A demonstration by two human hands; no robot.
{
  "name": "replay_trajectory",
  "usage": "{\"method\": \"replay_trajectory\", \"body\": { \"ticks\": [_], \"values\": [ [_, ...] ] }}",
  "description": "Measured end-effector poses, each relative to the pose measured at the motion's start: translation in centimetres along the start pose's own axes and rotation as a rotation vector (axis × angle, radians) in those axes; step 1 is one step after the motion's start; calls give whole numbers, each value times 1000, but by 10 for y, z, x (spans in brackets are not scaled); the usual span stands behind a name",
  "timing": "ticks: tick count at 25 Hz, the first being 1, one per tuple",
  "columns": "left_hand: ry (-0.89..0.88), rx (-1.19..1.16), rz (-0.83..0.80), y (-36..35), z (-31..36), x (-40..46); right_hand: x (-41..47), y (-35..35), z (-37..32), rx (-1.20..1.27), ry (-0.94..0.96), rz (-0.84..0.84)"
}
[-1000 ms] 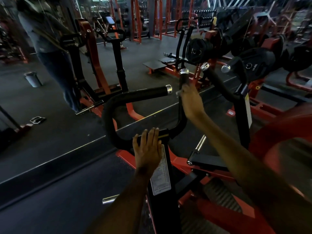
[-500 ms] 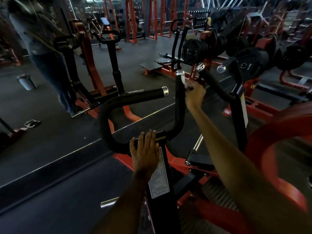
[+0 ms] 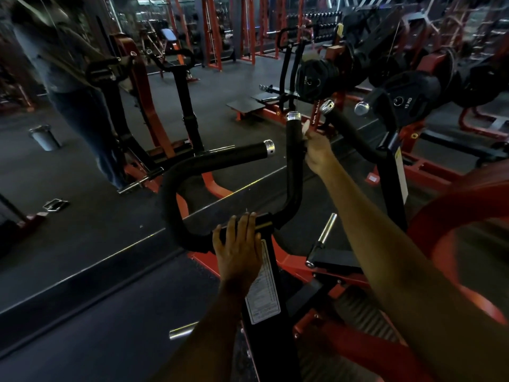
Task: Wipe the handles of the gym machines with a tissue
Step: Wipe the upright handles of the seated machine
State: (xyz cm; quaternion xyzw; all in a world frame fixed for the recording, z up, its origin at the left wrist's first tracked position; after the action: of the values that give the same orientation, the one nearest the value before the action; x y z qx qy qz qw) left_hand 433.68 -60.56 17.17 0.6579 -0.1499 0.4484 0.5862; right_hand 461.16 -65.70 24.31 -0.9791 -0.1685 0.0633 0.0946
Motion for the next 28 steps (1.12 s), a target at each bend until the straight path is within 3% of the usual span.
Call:
{"method": "replay_trajectory", "body": {
  "ticks": [4,9,13,20,22,24,25,28],
  "values": [
    [-3,12,8,0,0,0,-31,1,63,17,-80,-220],
    [8,-16,-3,1,-1,1,-58,5,99,9,-68,-237],
    [21,-14,-6,2,-2,1,-92,17,119,59,-77,-157],
    [12,-24,11,3,0,1,-145,26,142,-114,-166,-122],
    [11,-15,10,4,-1,0,-153,48,107,-185,45,45],
    [8,3,-26,2,1,3,-141,74,39,-431,482,317],
    [4,12,-38,2,1,4,-138,70,11,-576,658,359],
    [3,12,-53,3,0,0,-134,27,1,-888,844,182]
  ]
}}
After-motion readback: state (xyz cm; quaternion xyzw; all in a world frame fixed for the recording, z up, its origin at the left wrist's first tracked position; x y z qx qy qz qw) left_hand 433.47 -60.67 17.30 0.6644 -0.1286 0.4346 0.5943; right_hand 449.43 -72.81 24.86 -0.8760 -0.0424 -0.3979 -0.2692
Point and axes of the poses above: each hand's wrist, its own x-axis towards the middle knuckle, its own y-axis out of the back of the hand, z = x × y, the point moved 10 cm from there along x, towards the middle knuckle, and after that the axes turned 6 degrees about z, right-handed, at the moved point
